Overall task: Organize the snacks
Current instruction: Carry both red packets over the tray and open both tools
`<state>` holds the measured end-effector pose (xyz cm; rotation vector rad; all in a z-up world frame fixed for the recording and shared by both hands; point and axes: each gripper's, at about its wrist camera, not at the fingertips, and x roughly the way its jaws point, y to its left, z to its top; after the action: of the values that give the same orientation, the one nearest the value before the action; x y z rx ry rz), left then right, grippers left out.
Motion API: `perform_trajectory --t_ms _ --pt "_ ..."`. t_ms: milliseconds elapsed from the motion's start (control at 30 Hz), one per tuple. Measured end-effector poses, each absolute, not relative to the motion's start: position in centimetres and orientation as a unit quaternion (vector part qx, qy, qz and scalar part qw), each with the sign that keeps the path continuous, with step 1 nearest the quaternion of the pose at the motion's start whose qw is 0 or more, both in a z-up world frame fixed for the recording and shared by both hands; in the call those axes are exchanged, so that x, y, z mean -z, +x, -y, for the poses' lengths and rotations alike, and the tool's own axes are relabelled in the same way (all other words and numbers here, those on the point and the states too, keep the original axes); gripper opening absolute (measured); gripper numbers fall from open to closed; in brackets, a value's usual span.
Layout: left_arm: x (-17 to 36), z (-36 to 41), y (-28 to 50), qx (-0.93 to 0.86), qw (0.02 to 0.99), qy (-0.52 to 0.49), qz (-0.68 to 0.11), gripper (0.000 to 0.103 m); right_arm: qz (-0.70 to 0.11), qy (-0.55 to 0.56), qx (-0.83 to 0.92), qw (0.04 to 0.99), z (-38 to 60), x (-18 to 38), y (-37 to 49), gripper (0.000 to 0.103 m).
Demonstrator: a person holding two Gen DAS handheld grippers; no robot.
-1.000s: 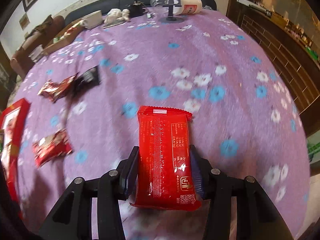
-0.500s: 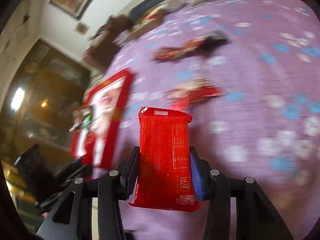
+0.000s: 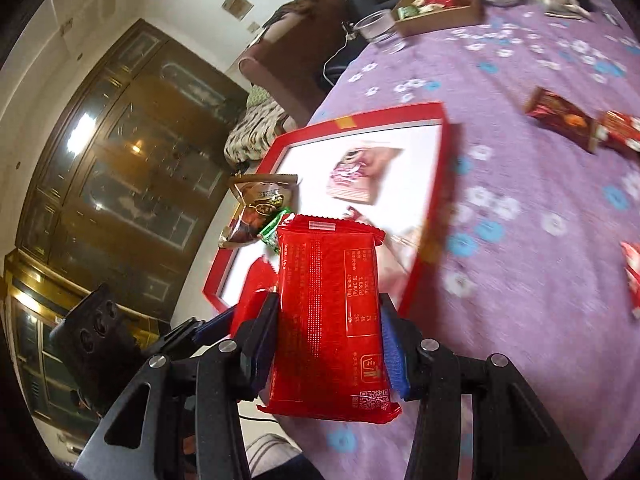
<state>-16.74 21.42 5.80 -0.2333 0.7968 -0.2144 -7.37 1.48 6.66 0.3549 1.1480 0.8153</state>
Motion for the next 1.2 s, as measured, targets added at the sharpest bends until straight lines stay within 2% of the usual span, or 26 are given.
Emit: perform_trajectory --t_ms 367,867,1033,1100,1167,1200 --pt "-4.9 -26.2 -14.8 0.048 0.909 -0.136 -0.391 0.048 -0.538 0.120 -0.372 0.747 -8.6 -5.7 -4.4 0.047" --pt "-3.7 -26.2 -12.0 0.011 0.905 -0.118 -0.409 0.049 -0.524 0.053 -0.351 0.774 -13.4 -4.9 -3.3 0.050" --pt "-3.7 -26.1 -12.0 -0.012 0.906 -0.111 -0.409 0.056 -0.494 0.081 -0.365 0.785 -11.5 -5.7 -3.8 0.051" --pt "-4.3 -25.8 -12.6 -0.026 0.914 -0.097 -0.394 0.056 -0.473 0.096 -0.373 0.793 -10.0 -6.5 -4.3 0.054" --pt "-5.2 -25.3 -13.2 -0.043 0.923 -0.078 -0.374 0.061 -0.454 0.108 -0.381 0.798 -8.6 -7.4 -5.0 0.056" --pt "-5.9 -24.8 -13.7 -0.049 0.930 -0.064 -0.358 0.067 -0.444 0.113 -0.382 0.803 -7.8 -7.8 -5.3 0.057"
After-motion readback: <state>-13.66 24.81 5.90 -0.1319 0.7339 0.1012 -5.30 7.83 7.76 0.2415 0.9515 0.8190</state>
